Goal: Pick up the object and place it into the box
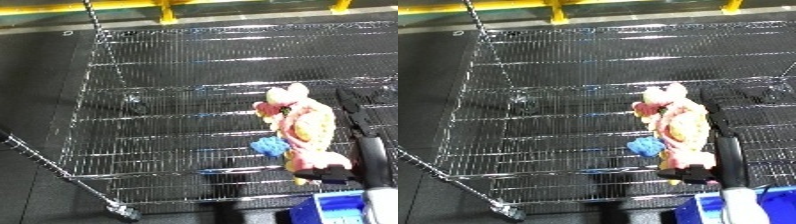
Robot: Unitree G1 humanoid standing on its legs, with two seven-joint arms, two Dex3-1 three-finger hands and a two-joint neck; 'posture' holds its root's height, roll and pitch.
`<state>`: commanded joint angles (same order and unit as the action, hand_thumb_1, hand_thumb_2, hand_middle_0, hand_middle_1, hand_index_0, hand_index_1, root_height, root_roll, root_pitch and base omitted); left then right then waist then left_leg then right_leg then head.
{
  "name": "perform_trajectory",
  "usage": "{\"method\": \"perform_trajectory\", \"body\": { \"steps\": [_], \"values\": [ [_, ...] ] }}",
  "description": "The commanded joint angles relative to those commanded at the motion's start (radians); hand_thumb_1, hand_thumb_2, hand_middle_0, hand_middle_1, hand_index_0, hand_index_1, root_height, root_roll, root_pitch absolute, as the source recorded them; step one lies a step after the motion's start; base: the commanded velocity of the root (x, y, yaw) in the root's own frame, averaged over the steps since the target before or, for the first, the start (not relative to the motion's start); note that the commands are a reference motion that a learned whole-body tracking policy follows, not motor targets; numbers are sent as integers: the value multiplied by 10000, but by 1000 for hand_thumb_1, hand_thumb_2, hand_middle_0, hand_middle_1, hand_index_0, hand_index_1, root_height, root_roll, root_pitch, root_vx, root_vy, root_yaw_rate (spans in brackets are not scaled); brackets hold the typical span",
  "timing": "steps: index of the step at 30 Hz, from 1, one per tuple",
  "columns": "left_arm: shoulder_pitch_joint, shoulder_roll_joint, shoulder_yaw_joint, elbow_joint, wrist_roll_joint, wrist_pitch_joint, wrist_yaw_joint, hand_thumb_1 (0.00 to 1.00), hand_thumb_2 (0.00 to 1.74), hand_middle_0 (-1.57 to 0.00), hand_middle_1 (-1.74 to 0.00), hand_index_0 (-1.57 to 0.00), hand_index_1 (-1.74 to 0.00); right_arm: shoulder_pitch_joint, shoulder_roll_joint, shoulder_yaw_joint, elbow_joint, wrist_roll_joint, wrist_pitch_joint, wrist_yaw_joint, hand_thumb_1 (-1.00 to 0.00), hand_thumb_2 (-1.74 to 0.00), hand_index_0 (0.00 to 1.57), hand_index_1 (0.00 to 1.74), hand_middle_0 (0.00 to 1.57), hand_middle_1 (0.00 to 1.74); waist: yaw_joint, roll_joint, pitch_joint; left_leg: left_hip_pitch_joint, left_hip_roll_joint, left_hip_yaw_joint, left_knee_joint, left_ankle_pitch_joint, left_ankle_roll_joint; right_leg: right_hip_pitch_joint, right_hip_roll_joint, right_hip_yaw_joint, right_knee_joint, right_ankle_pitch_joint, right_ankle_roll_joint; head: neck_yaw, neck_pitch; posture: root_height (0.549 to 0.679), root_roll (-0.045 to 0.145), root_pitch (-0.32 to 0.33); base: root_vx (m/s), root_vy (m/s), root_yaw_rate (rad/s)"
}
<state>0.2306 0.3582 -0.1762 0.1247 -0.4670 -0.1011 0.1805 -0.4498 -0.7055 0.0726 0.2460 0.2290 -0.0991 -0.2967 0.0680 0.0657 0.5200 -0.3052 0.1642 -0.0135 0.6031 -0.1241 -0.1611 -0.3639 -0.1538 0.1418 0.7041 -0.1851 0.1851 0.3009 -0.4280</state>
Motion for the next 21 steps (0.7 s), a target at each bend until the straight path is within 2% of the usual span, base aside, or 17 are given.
{"method": "perform_trajectory", "body": {
  "steps": [5, 11, 21],
  "values": [
    [151, 183, -202, -139, -129, -108, -8, 1000, 1740, -1570, -1740, -1570, -1740, -885, -471, 351, 1169, 90, 298, -258, 0, 0, 0, 0, 0, 0, 110, 201, 0, -234, -60, -15, 40, 17, -7, -280, -35, 14, 64, 46, 6, 388, 8, 625, 59, -146, 11, -3, 2],
    [310, 345, -521, -245, -164, -250, 0, 1000, 1740, -1570, -1740, -1570, -1740, -2388, -823, 1005, 3054, 12, 499, -501, 0, 0, 0, 0, 0, 0, 240, 531, 0, -632, -108, 42, 178, -12, -25, -795, -83, 24, 245, 37, 9, 772, 28, 623, 61, -111, 3, 4, -41],
    [339, 454, -897, -302, -372, -463, -65, 1000, 1740, -1570, -1740, -1570, -1740, -4392, -1025, 2181, 6710, -87, 600, -284, 0, 0, 0, 0, 0, 0, 370, 959, 0, -1096, -162, 69, 175, 2, -84, -1332, -117, 63, 275, 48, -20, 2146, 375, 623, 65, -60, -3, 9, -23]
  ]
}}
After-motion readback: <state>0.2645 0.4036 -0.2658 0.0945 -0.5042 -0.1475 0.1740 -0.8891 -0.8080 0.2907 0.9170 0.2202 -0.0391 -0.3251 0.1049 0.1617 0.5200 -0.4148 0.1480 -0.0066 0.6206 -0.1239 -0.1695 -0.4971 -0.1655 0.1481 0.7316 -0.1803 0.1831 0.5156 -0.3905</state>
